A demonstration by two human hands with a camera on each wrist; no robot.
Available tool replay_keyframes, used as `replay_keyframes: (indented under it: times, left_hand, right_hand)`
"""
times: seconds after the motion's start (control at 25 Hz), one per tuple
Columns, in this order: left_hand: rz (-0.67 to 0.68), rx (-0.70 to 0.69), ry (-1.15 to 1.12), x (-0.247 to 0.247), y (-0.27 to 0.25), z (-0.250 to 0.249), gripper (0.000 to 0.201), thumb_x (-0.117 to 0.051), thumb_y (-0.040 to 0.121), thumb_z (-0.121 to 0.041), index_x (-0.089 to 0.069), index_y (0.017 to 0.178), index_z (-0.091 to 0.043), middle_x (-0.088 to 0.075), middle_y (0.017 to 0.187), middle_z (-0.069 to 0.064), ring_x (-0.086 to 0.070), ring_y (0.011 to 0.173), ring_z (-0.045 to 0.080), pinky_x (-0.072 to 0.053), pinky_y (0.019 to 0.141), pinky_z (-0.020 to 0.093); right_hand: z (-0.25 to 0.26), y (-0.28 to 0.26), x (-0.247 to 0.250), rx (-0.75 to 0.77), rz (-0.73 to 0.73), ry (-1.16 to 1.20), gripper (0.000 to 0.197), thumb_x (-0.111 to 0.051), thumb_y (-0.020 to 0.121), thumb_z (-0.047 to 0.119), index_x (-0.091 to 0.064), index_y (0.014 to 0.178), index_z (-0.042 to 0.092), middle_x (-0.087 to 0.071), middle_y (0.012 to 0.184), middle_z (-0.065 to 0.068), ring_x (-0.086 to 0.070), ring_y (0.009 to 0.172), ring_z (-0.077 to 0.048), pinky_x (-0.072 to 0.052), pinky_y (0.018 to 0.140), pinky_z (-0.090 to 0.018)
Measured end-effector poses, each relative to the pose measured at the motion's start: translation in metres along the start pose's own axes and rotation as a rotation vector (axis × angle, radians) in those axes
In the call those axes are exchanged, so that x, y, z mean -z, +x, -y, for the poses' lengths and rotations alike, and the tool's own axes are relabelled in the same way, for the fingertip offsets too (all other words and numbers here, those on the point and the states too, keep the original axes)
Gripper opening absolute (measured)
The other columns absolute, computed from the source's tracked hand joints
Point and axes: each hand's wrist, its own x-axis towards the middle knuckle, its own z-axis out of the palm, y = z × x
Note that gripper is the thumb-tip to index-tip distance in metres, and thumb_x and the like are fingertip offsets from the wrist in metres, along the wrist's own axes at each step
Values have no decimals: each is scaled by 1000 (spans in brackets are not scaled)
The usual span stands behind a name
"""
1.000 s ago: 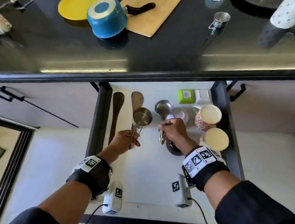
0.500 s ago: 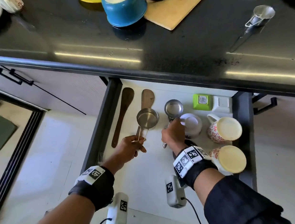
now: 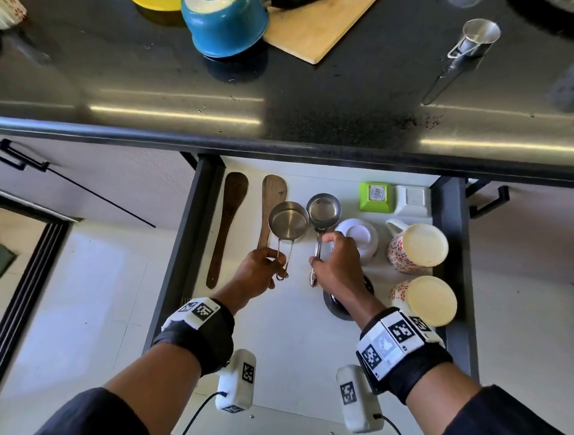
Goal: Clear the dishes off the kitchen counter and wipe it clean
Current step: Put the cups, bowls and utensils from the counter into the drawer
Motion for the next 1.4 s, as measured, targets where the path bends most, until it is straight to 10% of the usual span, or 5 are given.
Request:
replay_keyframes:
  times: [0.32,0.44,0.64,1.08,1.4]
  left_hand:
    - [-93,-252,397,44,-23,-39,18,-61,95,-26,-61,111,-20,-64,108,-2,-60,92,13,-52,75,28]
    - [-120,-500,515,68,-30,-90,10,-56,97,-26,-64,103,-23,-64,98,-7,-57,81,4,-45,65,17]
    - [-123,-704,565,77,-16,-176,6,-59,92,-29,-65,94,-30,-68,95,-11,-64,85,9,-53,75,30]
    - [-62,-389,627,-37,68,-314,60,-37,88,-74,-64,85,-21,-72,78,-3,-69,66,18,-58,77,37]
    - [-41,-300,266,-128,111,-386,50,-45,98,-55,-66,91,-10,-74,74,3,-57,51,15,-37,44,23]
  right_hand:
    - [35,-15,56,166,-104,51,21,-74,78,15,-63,94,21,-61,104,2,-59,95,-15,-46,77,-26]
    - [72,-7,104,246,-224,-4,17,-75,77,15,-61,82,25,-64,96,4,-61,90,-16,-47,77,-26]
    - [106,20,200,296,-432,-135,12,-72,78,15,-63,78,23,-67,87,3,-63,83,-17,-52,77,-32]
    - [17,131,366,207,-574,-510,41,-72,80,16,-56,117,14,-42,125,-8,-54,109,-28,-48,90,-41]
    - [-11,188,436,198,-902,-602,74,-75,74,24,-40,139,18,-29,143,-17,-34,128,-37,-39,102,-48]
